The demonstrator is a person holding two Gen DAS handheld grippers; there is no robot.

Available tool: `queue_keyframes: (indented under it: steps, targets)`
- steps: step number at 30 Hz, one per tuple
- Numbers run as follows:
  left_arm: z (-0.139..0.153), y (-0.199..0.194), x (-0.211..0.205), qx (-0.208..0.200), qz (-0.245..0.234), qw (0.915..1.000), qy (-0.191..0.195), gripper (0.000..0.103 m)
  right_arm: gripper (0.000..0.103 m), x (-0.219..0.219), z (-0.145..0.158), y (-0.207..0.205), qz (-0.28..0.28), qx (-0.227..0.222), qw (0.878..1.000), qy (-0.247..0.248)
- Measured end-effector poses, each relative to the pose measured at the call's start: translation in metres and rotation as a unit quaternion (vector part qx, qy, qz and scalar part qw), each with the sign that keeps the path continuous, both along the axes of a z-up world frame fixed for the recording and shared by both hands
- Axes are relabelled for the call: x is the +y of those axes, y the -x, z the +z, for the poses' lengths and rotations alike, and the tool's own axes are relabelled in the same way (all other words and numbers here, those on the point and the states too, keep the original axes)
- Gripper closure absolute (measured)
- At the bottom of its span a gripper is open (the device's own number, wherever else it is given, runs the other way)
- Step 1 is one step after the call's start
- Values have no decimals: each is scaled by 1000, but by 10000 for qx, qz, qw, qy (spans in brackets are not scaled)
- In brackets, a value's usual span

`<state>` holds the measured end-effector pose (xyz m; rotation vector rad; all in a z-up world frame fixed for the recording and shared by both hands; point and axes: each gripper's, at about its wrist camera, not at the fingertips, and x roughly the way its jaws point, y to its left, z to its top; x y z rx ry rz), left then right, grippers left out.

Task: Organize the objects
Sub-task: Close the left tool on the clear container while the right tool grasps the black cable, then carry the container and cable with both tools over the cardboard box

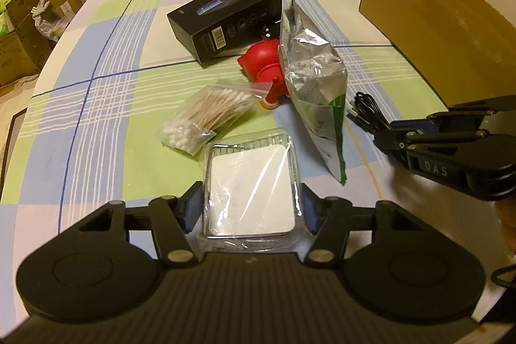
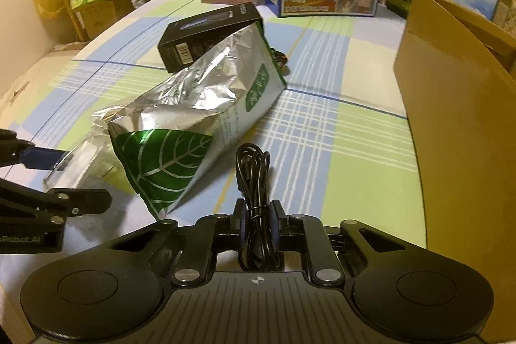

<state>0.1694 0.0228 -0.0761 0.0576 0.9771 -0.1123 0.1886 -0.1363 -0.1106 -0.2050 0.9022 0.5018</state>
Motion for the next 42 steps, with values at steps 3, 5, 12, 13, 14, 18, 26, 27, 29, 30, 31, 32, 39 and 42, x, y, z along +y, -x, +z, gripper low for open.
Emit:
queue_keyframes:
  steps: [3, 5, 12, 13, 14, 18, 26, 27, 29, 30, 31, 32, 39, 42]
  targets:
    - [4, 6, 1, 9, 54, 10000, 81, 47, 92, -7, 4, 4, -115, 57, 9999, -108]
    - [7, 10, 0, 5, 77, 9999, 115, 47, 92, -10, 8, 9, -170, 60, 9997, -179]
    - [26, 29, -7, -96, 107, 9996, 222, 47, 92, -24, 26, 32, -374, 95, 9985, -377]
    - [29, 32, -8, -112, 104, 9996, 228, 47, 92, -26, 29, 35, -394, 95, 9984, -403]
    - [32, 35, -10, -132, 97, 9996, 230, 47, 92, -28, 32, 40, -416, 88, 9982, -425]
    - [46, 48, -15, -237, 79, 9994, 254, 47, 92, -38, 46, 56, -483, 40, 9976, -492]
    - [76, 73, -28, -458, -12, 9985, 296, 47, 92, -53, 76, 85, -575, -149, 9964, -609]
    - [79, 76, -30, -484, -22, 9984, 297, 47, 92, -55, 79, 88, -585, -176, 9962, -618]
    - [85, 81, -34, -528, -48, 9981, 302, 47, 92, -59, 86, 94, -609, -236, 9958, -635]
    - [88, 83, -35, -551, -57, 9980, 308, 47, 92, -61, 89, 96, -622, -258, 9957, -643]
    - [91, 85, -38, -572, -72, 9979, 309, 47, 92, -64, 92, 99, -642, -287, 9954, -649]
    - [94, 87, -40, -592, -87, 9977, 308, 47, 92, -67, 95, 101, -662, -315, 9952, -649]
    - [109, 95, -59, -715, -242, 9966, 329, 47, 92, -88, 112, 112, -837, -473, 9929, -701]
    - [116, 95, -69, -759, -330, 9959, 362, 47, 92, -98, 120, 114, -932, -542, 9916, -709]
